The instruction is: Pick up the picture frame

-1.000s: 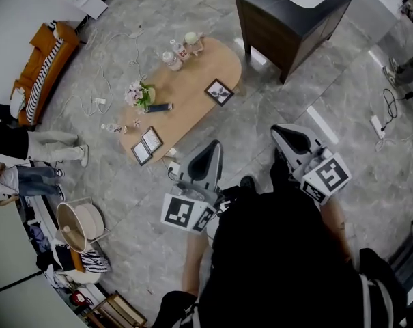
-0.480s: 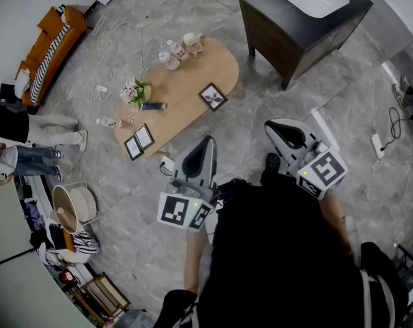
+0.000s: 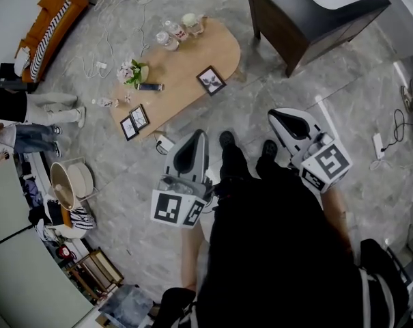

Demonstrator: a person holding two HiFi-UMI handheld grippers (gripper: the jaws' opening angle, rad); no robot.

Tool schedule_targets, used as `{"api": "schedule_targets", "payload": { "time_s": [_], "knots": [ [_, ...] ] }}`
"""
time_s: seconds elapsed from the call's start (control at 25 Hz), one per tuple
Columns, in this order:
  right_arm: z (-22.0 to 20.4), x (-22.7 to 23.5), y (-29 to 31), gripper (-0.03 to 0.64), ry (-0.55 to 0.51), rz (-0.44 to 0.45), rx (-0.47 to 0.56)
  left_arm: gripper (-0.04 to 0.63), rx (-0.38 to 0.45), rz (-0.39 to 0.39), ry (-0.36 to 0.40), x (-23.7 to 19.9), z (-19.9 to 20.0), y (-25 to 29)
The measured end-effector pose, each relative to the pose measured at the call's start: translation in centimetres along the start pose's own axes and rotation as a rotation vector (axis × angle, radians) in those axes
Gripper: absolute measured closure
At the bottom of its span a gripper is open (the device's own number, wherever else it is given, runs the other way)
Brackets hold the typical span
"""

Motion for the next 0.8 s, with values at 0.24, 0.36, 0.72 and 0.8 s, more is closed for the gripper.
{"api": "schedule_targets", "payload": {
  "time_s": [0.24, 0.36, 0.72, 0.8],
  "knots": [
    [-0.4, 0.1, 2.5, 0.604, 0.016, 0.016, -0.008, 0.581, -0.026, 0.012, 0.013, -2.4, 0.0, 0.0],
    [-0.3, 0.1, 4.2, 0.604, 0.011, 0.002, -0.01, 0.581, -0.025, 0.009, 0.01, -5.0, -0.2, 0.6],
    [2.2, 1.5, 9.8, 0.604, -0.046, -0.061, -0.028, 0.581, -0.01, -0.062, -0.005, -13.0, 0.4, 5.5],
    [2.3, 1.7, 11.2, 0.604, -0.047, -0.078, -0.042, 0.581, -0.007, -0.08, -0.018, -14.9, 0.2, 6.6]
  ]
}}
Point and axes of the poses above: the fingertips, and each gripper's own axes: y forward along the fingers, x to its right, z out of its top, the point moved 7 cm from there along -y, backward along the fingers, and after that the axes turned 5 degrees about x, right-handed, at the moved point
